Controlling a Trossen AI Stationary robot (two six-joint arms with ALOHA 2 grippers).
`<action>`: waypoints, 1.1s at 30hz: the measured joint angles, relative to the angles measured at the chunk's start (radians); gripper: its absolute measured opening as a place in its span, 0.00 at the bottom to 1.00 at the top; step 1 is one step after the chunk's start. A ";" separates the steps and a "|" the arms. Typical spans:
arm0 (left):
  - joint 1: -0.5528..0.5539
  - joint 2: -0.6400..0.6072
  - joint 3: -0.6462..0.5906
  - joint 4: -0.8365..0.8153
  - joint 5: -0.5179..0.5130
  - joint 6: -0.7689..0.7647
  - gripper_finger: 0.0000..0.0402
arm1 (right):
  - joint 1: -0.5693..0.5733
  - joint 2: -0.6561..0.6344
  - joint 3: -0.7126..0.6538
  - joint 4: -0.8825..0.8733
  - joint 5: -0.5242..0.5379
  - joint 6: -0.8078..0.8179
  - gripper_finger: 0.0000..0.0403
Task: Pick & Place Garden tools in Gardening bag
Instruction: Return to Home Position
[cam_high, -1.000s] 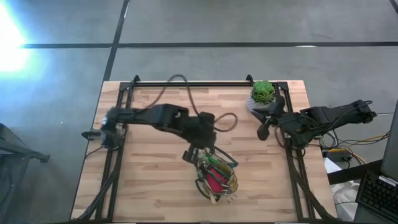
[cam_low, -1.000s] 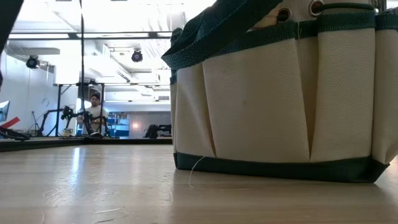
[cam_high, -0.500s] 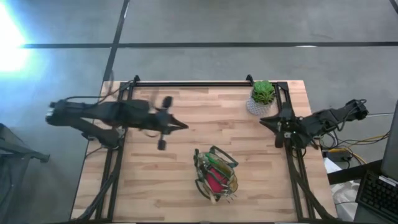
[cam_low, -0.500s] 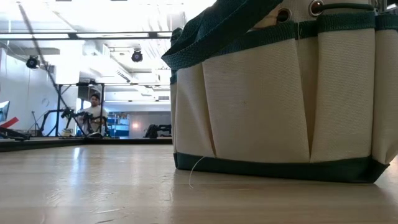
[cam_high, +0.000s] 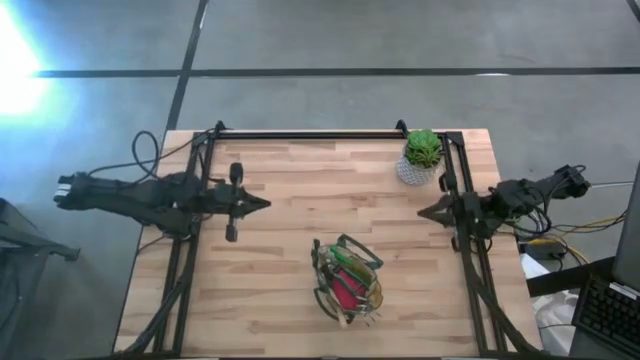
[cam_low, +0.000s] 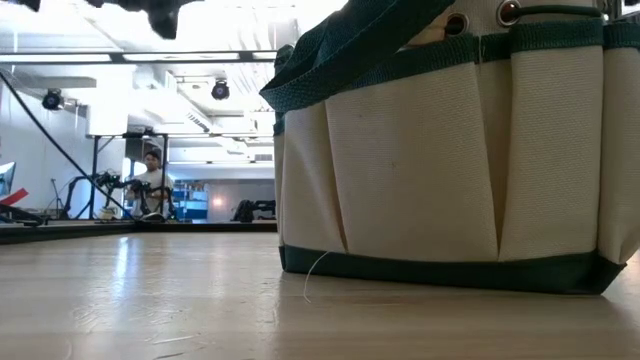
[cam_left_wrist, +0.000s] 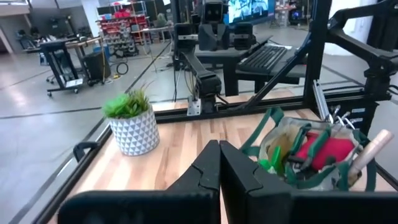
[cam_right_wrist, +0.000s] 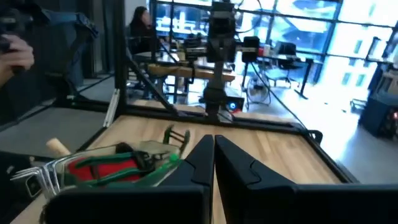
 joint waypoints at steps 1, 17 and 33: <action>0.000 -0.021 -0.020 0.001 0.000 -0.004 0.01 | -0.011 -0.010 -0.005 -0.010 -0.001 0.013 0.02; 0.041 -0.298 -0.386 0.174 -0.004 -0.078 0.01 | -0.122 -0.257 -0.285 0.054 -0.090 0.116 0.02; 0.268 -0.322 -0.439 0.132 0.208 -0.104 0.01 | -0.352 -0.339 -0.355 -0.011 -0.190 0.050 0.02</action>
